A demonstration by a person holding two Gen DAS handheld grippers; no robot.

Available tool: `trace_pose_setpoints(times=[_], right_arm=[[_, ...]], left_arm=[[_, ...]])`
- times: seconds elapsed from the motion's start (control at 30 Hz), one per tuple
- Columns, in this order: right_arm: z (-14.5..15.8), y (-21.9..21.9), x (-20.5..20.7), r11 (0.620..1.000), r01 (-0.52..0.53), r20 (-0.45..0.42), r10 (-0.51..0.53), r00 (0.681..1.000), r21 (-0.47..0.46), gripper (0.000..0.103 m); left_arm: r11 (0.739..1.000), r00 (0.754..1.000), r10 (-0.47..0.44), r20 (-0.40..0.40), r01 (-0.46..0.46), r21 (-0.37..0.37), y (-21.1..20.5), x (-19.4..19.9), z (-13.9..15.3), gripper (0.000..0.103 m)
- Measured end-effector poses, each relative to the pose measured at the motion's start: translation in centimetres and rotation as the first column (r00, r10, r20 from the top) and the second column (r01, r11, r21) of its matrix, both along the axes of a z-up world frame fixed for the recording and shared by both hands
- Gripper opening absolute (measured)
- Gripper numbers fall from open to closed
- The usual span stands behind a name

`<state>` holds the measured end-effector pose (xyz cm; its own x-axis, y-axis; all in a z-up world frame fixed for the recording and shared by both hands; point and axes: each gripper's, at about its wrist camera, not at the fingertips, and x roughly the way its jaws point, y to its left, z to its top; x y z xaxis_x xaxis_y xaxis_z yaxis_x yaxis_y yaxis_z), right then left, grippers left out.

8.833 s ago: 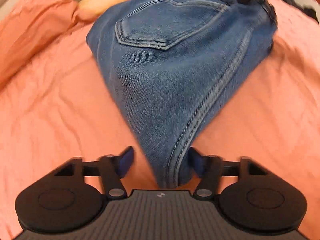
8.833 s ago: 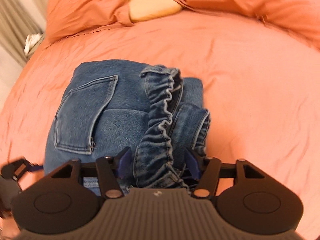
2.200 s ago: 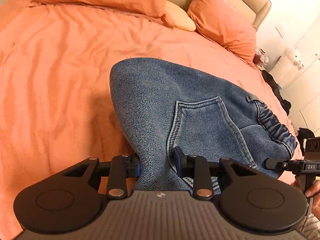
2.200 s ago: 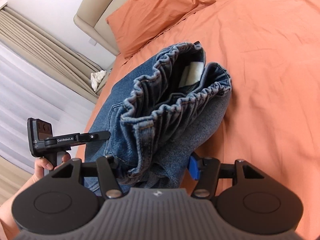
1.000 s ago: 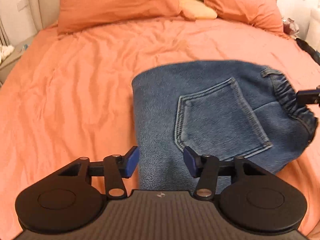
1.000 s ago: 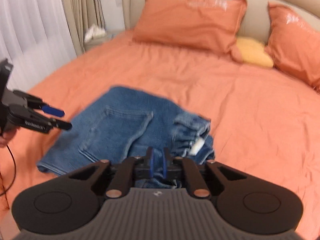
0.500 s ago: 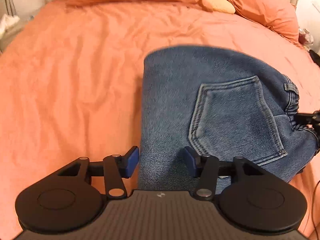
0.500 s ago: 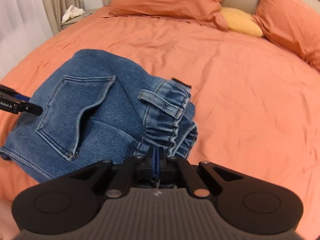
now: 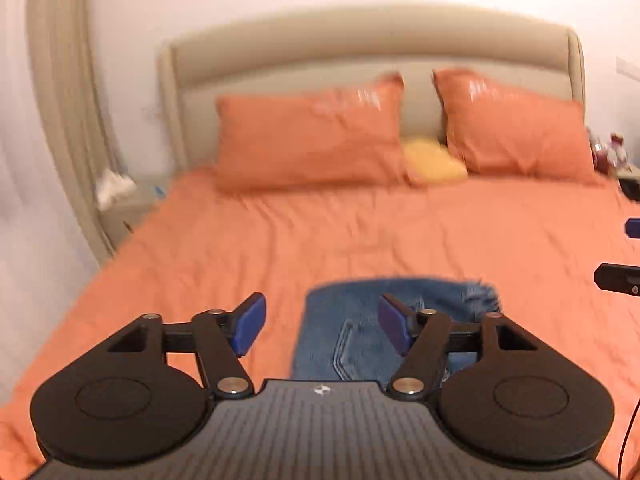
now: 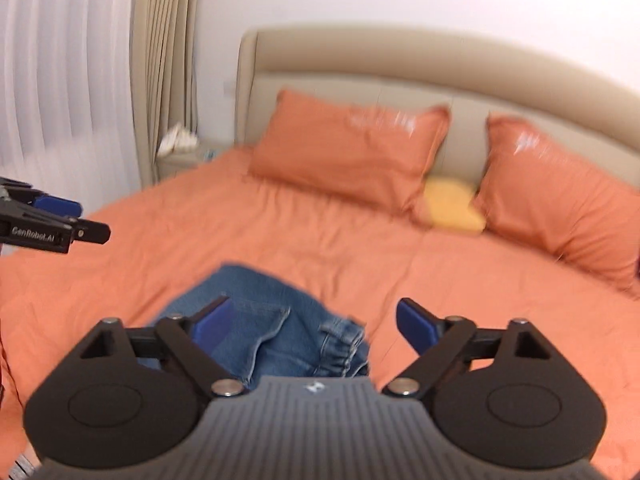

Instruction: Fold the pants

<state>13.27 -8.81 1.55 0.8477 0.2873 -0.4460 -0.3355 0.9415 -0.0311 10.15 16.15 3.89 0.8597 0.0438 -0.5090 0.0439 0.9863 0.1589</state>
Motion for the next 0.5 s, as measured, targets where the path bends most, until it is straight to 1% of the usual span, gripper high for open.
trace_pose_setpoints(times=[0.03,0.1,0.17,0.27,0.33,0.37,0.5], right_arm=[[0.6,-0.3,-1.7,0.999,0.034,0.039,-0.034,0.999,0.001,0.098],[1.5,-0.7,-4.8,0.998,0.063,0.104,-0.063,0.993,0.003,0.098],[2.0,-1.1,-7.3,0.998,0.067,0.115,-0.068,0.991,0.014,0.098],[2.1,-1.8,-10.9,0.994,0.097,0.113,-0.102,0.988,0.047,0.098],[1.8,-2.2,-13.0,0.991,0.117,0.110,-0.123,0.986,0.058,0.098],[1.5,-2.3,-13.9,0.990,0.129,0.106,-0.135,0.985,0.061,0.098],[-0.2,-2.7,-16.7,0.983,0.160,0.066,-0.166,0.984,0.086,0.098]], left_arm=[[1.000,0.999,0.014,0.030,-0.014,0.010,-0.6,-1.4,0.8,0.089],[0.999,0.997,0.037,0.066,-0.039,0.032,-2.1,-4.1,1.7,0.095],[0.998,0.994,0.055,0.096,-0.059,0.039,-3.2,-6.7,2.3,0.097],[0.996,0.990,0.088,0.114,-0.089,0.007,-4.1,-9.7,2.3,0.099],[0.995,0.989,0.101,0.104,-0.102,-0.003,-4.7,-11.1,1.6,0.103],[0.994,0.990,0.108,0.091,-0.108,-0.002,-5.1,-11.6,1.1,0.103],[0.989,0.990,0.138,-0.006,-0.139,-0.046,-6.1,-12.5,-1.6,0.103]])
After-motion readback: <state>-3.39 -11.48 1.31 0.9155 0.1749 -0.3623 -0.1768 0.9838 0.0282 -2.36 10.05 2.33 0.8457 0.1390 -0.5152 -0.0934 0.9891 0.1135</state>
